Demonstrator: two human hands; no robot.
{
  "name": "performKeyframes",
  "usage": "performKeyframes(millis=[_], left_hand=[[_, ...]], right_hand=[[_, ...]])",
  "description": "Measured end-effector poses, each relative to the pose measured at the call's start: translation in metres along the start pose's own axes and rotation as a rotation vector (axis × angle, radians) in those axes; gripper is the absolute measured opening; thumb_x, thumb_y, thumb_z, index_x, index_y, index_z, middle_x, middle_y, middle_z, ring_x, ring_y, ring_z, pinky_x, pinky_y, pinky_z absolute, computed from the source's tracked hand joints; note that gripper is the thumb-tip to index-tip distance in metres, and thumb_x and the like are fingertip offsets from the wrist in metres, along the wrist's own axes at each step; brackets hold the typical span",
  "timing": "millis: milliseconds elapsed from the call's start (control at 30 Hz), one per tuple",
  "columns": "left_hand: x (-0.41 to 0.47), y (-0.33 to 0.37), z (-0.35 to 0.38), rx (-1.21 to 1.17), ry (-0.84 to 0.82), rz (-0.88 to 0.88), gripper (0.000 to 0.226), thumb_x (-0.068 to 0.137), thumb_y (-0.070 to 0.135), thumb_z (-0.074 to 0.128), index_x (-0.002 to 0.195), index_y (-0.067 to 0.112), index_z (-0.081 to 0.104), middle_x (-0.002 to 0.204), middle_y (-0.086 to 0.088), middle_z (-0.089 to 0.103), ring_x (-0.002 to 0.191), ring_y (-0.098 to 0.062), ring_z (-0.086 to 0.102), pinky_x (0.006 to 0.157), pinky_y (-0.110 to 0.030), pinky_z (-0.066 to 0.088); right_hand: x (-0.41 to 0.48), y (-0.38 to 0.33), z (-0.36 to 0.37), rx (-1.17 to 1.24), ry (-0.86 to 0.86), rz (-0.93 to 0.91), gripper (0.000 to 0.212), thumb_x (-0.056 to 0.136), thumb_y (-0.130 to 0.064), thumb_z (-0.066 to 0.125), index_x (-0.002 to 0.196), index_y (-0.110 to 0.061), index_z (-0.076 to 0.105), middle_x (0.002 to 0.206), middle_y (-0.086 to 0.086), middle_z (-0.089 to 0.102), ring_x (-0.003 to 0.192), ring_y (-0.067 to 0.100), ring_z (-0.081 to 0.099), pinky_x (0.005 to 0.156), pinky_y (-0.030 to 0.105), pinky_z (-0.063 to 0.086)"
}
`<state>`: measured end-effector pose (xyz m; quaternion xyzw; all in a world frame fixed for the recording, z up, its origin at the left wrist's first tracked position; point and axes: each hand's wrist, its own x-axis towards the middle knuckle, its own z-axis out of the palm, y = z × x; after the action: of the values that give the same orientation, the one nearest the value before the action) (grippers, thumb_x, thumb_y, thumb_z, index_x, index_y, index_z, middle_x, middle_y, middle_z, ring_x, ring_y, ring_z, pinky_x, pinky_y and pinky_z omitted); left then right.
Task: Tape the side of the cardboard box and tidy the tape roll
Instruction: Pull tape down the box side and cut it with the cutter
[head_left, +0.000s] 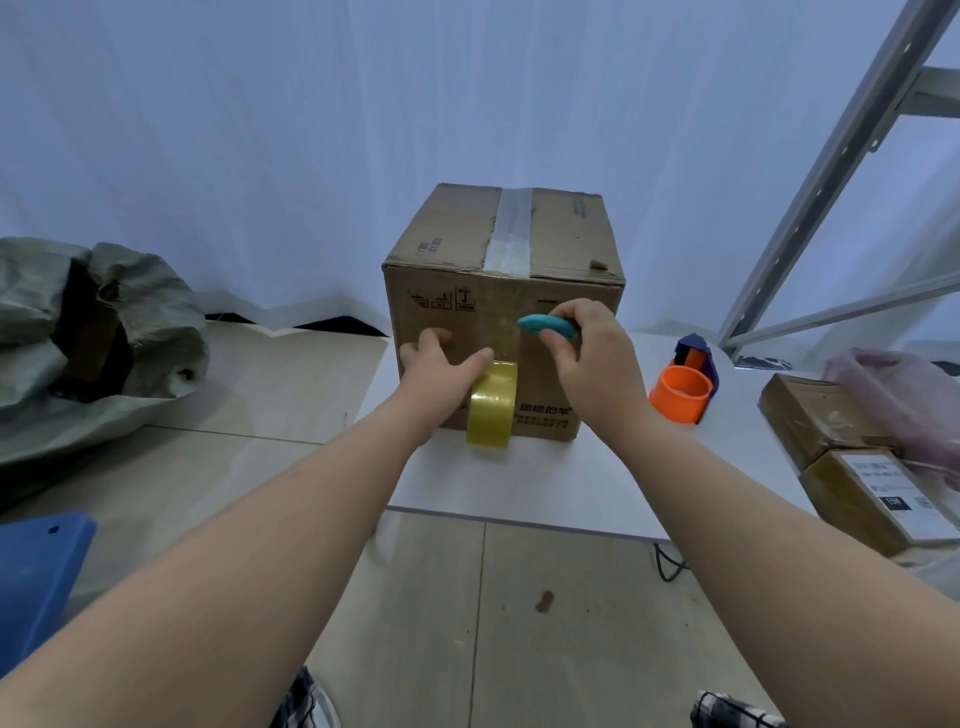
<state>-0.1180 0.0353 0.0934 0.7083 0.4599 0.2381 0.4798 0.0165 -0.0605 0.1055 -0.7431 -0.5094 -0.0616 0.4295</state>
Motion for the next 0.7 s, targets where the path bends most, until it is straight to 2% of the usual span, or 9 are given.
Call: performKeyframes(millis=[67, 100, 200, 267, 400, 533, 700], left_hand=[[0.004, 0.001, 0.003, -0.021, -0.045, -0.025, 0.058, 0.084, 0.047, 0.062, 0.131, 0.018, 0.043, 0.138, -0.008, 0.037, 0.118, -0.027, 0.047, 0.1, -0.038, 0.043], [0.005, 0.002, 0.005, -0.041, -0.068, -0.029, 0.055, 0.084, 0.047, 0.061, 0.128, 0.018, 0.046, 0.134, -0.008, 0.044, 0.114, -0.027, 0.051, 0.096, -0.041, 0.047], [0.005, 0.007, 0.014, -0.101, -0.1, -0.057, 0.034, 0.088, 0.041, 0.058, 0.114, 0.019, 0.054, 0.115, -0.005, 0.056, 0.1, -0.024, 0.055, 0.069, -0.033, 0.048], [0.006, 0.009, 0.017, -0.147, -0.093, -0.095, 0.021, 0.091, 0.034, 0.057, 0.106, 0.02, 0.055, 0.105, -0.004, 0.056, 0.089, -0.021, 0.054, 0.062, -0.029, 0.044], [0.006, 0.008, 0.014, -0.212, -0.091, -0.131, 0.016, 0.091, 0.029, 0.057, 0.104, 0.019, 0.057, 0.094, -0.003, 0.057, 0.079, -0.017, 0.053, 0.065, -0.03, 0.045], [0.003, 0.009, 0.013, -0.246, -0.116, -0.144, 0.017, 0.091, 0.03, 0.057, 0.104, 0.019, 0.057, 0.091, -0.002, 0.057, 0.079, -0.019, 0.054, 0.068, -0.032, 0.048], [0.001, 0.014, 0.01, -0.246, -0.119, -0.156, 0.028, 0.09, 0.031, 0.059, 0.113, 0.016, 0.053, 0.092, -0.003, 0.057, 0.078, -0.018, 0.055, 0.062, -0.03, 0.048]], right_hand=[[0.004, 0.001, 0.001, -0.029, 0.0, -0.034, 0.02, 0.089, -0.015, 0.059, 0.108, -0.01, 0.06, 0.103, 0.005, 0.06, 0.089, 0.012, 0.051, 0.077, 0.017, 0.041], [0.005, 0.002, 0.002, -0.04, -0.003, -0.045, 0.021, 0.089, -0.014, 0.059, 0.109, -0.01, 0.06, 0.105, 0.006, 0.061, 0.09, 0.011, 0.051, 0.079, 0.019, 0.041], [0.008, 0.002, 0.002, -0.051, -0.062, -0.104, 0.021, 0.091, -0.016, 0.056, 0.112, -0.011, 0.058, 0.106, 0.005, 0.063, 0.092, 0.011, 0.052, 0.08, 0.02, 0.042], [0.009, 0.001, 0.002, -0.054, -0.164, -0.146, 0.021, 0.093, -0.019, 0.052, 0.113, -0.014, 0.055, 0.105, 0.003, 0.063, 0.09, 0.01, 0.052, 0.079, 0.021, 0.043], [0.012, 0.005, 0.003, -0.096, -0.343, -0.177, 0.023, 0.095, -0.025, 0.047, 0.117, -0.019, 0.049, 0.117, 0.003, 0.062, 0.1, 0.016, 0.056, 0.086, 0.032, 0.05], [0.014, 0.01, 0.003, -0.081, -0.363, -0.164, 0.022, 0.096, -0.027, 0.045, 0.117, -0.021, 0.048, 0.123, 0.001, 0.06, 0.107, 0.014, 0.051, 0.089, 0.028, 0.043], [0.014, 0.007, 0.001, -0.056, -0.352, -0.152, 0.021, 0.097, -0.027, 0.044, 0.115, -0.018, 0.048, 0.115, 0.001, 0.06, 0.099, 0.012, 0.048, 0.084, 0.03, 0.042]])
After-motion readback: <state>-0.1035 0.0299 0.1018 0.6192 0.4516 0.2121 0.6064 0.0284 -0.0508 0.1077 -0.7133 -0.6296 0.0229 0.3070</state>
